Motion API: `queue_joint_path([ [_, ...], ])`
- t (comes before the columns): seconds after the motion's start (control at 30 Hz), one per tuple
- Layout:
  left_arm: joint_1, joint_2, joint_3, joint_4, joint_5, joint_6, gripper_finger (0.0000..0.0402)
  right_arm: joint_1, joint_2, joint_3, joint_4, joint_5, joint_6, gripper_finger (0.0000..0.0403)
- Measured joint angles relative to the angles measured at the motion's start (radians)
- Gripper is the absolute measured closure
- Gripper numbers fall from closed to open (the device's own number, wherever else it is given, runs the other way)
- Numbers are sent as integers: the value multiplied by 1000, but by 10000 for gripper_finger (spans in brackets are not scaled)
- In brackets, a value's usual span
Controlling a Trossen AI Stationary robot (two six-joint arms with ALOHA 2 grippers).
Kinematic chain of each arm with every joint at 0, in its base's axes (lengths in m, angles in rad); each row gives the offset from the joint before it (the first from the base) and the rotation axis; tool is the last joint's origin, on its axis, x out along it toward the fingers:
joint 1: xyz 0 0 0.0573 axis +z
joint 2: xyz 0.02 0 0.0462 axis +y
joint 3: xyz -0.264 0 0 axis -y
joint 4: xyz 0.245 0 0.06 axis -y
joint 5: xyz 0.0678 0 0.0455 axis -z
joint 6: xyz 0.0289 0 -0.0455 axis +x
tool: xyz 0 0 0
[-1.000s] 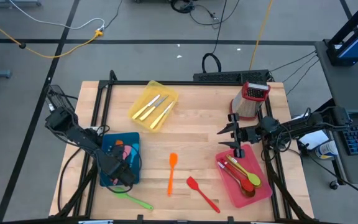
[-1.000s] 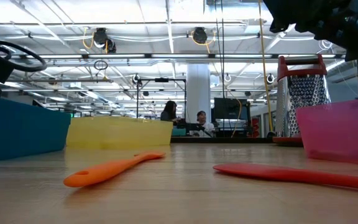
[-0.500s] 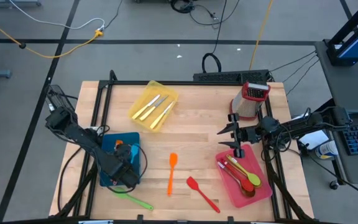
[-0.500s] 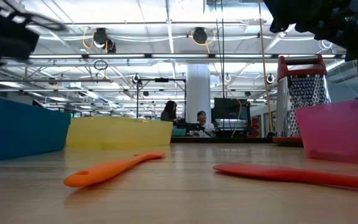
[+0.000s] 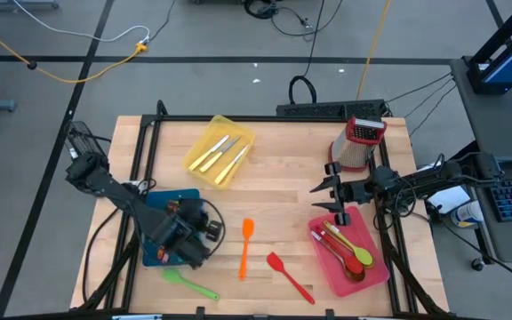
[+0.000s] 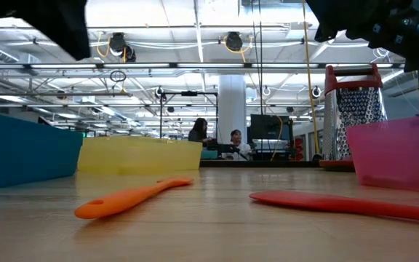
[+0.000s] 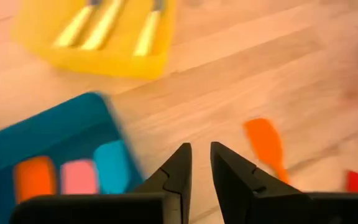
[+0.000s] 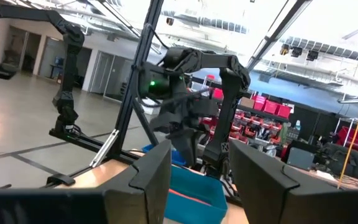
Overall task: Pick & Place Kitchen Items
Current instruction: Put the orange spatula into the blue bin
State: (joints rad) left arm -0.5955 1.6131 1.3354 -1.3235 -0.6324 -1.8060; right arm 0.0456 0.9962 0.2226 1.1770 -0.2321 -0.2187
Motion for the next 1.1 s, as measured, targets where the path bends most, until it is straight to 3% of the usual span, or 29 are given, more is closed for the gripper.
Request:
queue_joint_path([
  [0.23,68,36,0,420,-13,379,339,0,0,0,-1,0,-2,252],
  [0.4,121,118,0,775,146,699,338,0,0,0,-2,0,-2,252],
  [0.5,150,179,0,876,248,767,338,0,0,0,-9,0,-2,252],
  [0.67,192,262,-1,814,355,769,319,0,0,0,-8,0,-2,252],
  [0.9,242,357,-1,754,451,796,236,0,0,0,-8,0,-3,256],
  [1.1,271,374,-1,641,464,691,191,0,0,0,-14,0,-6,255],
])
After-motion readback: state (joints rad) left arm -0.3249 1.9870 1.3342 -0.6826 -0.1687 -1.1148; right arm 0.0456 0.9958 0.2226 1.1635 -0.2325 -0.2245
